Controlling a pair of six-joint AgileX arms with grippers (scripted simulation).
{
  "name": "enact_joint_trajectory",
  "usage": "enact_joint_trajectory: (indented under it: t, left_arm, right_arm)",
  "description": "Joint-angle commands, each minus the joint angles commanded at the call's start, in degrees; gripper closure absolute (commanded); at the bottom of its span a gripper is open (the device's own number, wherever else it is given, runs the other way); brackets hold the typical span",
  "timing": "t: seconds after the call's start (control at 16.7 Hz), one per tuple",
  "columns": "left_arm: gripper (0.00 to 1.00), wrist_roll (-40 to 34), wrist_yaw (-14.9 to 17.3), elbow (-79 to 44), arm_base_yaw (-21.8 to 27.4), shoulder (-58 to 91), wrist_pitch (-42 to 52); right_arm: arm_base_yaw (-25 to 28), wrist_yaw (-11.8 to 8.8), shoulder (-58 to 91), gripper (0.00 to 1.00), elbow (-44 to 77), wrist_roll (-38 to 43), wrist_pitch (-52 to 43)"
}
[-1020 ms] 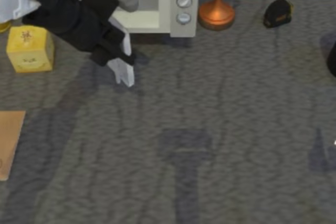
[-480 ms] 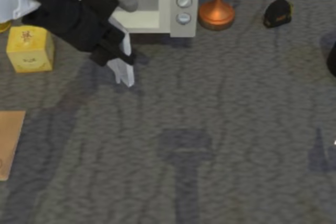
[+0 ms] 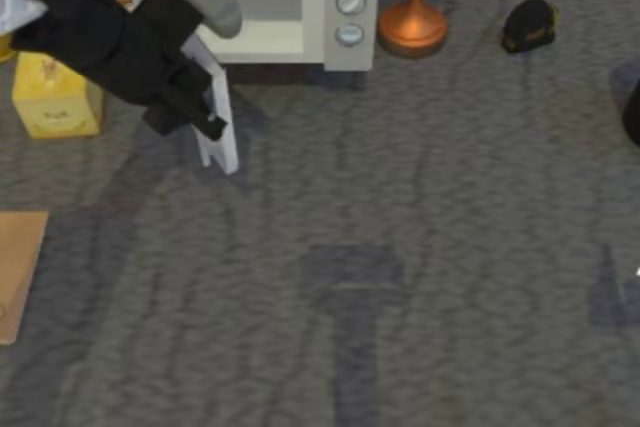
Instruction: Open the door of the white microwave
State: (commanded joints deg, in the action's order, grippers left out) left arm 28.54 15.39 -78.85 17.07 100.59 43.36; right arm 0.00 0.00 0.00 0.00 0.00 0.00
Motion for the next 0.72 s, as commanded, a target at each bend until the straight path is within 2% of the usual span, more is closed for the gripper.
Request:
enact_joint_trajectory:
  t: [0.18,0.72]
  left_arm:
    - [1.00,2.1,1.2,0.0,-0.9,-1.0,0.0]
    - [1.00,2.1,1.2,0.0,-0.9,-1.0,0.0]
  right_arm:
    - [0.0,0.0,0.0,0.00,0.0,0.0,0.0]
    - [0.0,0.0,0.0,0.00,0.0,0.0,0.0]
